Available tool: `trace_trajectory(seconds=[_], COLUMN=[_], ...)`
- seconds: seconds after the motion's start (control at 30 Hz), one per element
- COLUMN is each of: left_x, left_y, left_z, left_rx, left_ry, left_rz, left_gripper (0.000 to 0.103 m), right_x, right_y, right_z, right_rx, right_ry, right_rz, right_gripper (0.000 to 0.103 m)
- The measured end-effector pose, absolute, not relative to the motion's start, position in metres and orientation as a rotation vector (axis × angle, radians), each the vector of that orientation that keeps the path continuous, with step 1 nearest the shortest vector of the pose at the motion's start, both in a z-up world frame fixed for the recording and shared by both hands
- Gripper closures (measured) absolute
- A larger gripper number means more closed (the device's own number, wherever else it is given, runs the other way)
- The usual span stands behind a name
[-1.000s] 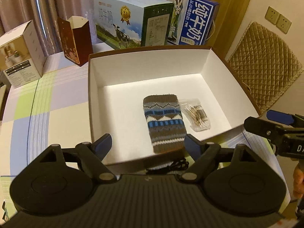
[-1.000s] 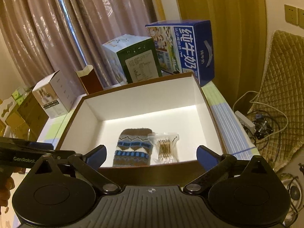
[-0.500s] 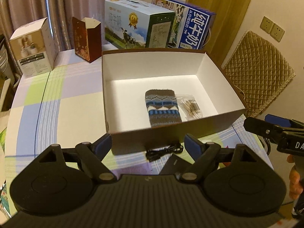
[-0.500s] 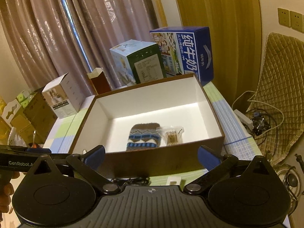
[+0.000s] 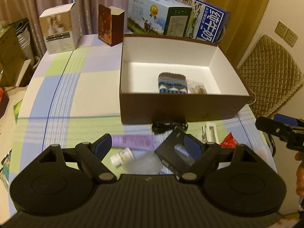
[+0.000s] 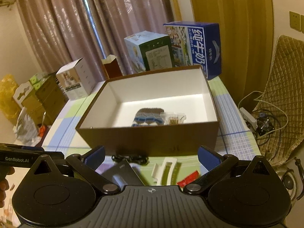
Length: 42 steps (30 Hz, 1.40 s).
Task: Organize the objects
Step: 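Withdraw both tools from the box back toward the remaining items, then grasp the blue toothbrush pack with the left tool while the right tool grasps the black shaver box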
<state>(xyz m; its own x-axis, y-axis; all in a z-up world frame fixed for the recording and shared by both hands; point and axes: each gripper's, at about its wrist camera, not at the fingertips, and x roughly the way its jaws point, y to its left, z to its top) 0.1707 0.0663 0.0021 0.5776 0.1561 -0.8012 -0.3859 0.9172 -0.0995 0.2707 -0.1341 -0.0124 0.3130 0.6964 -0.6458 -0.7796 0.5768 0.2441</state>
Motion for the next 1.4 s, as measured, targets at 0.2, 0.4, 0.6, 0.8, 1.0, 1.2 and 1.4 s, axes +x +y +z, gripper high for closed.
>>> trace_trajectory(seconds=[0.2,0.4,0.6,0.8,1.0,1.2,1.4], left_x=[0.152,0.141,0.134,0.130,0.126,0.119,0.115], left_y=[0.044,0.027,0.008,-0.008,-0.020,-0.028,-0.022], left_z=[-0.008,-0.013,-0.015,-0.020,-0.031,-0.044,-0.064], left_rx=[-0.299,-0.325,-0.318,-0.319,-0.337,-0.367,-0.419], left_ry=[0.917,0.926,0.930,0.946,0.967,1.000,1.026], left_rz=[0.371,0.410,0.430,0.453,0.496,0.524,0.551], left_gripper=[0.021,0.021,0.021,0.020,0.020,0.020,0.020], right_x=[0.274,0.277,0.279,0.276,0.276,0.278,0.281], right_y=[-0.158,-0.177,-0.191,-0.202,-0.214,-0.223,-0.228], right_z=[-0.020,-0.025,-0.029,-0.035,-0.043,-0.056,-0.071], right_rx=[-0.144,-0.159,-0.170,-0.199,-0.225,-0.242,-0.252], right_ry=[0.814,0.835,0.851,0.857,0.868,0.898,0.936], right_rz=[1.018,1.050,1.081,1.100,1.118,1.112,1.086], right_gripper=[0.002,0.002,0.002,0.002,0.002,0.002,0.002])
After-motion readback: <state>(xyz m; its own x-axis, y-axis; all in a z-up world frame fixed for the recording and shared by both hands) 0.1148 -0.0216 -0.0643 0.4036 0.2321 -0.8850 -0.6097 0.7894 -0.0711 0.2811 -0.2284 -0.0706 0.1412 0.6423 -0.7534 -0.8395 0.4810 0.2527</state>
